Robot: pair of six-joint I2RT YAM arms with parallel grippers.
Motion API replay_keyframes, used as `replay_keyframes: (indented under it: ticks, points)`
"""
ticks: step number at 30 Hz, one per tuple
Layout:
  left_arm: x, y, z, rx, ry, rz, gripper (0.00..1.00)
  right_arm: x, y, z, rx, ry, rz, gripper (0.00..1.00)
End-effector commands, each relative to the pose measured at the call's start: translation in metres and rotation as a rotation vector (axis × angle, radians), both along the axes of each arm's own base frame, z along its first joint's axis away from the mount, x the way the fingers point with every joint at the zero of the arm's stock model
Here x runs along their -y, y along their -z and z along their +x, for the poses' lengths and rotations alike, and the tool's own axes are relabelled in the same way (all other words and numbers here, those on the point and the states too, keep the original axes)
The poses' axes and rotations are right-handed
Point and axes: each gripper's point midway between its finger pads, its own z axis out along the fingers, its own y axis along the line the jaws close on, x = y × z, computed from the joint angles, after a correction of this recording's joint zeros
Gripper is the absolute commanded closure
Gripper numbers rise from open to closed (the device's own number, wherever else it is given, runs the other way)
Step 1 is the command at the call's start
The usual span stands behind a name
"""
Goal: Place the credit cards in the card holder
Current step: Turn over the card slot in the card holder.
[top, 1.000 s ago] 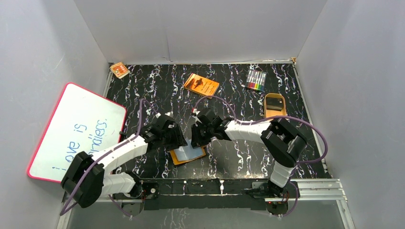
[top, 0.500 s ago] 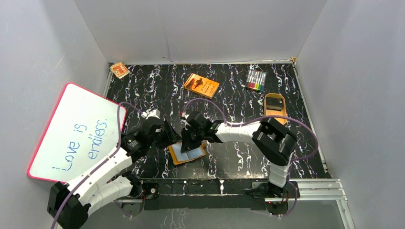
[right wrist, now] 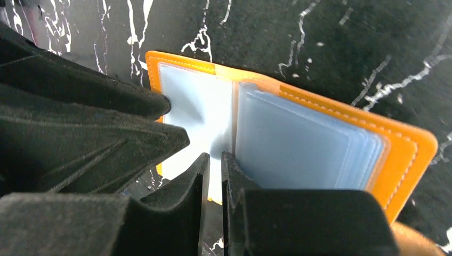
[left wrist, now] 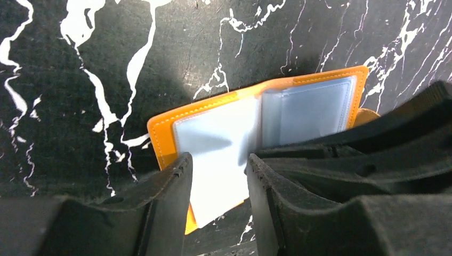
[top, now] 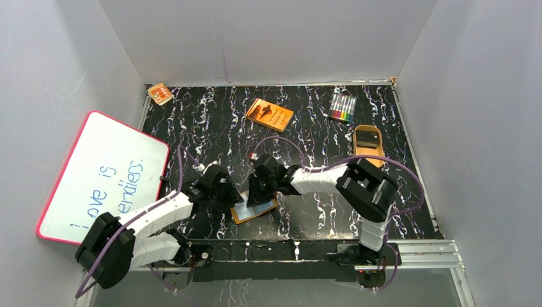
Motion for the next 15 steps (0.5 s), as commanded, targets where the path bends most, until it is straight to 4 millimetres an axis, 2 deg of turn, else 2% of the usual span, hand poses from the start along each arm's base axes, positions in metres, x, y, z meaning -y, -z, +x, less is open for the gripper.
replay_keyframes:
  ticks: [1, 7, 15]
  points:
    - [0.004, 0.005, 0.007, 0.017, 0.019, 0.01, 0.61, 0.022, 0.006, 0.005, 0.02, 0.102, -0.059, 0.77]
    - [0.018, 0.008, 0.024, 0.048, 0.063, 0.011, 0.62, 0.042, 0.011, 0.002, 0.006, 0.224, -0.054, 0.77]
    - [0.046, 0.005, 0.047, 0.041, 0.129, -0.012, 0.64, 0.047, 0.002, 0.006, 0.028, 0.268, -0.041, 0.77]
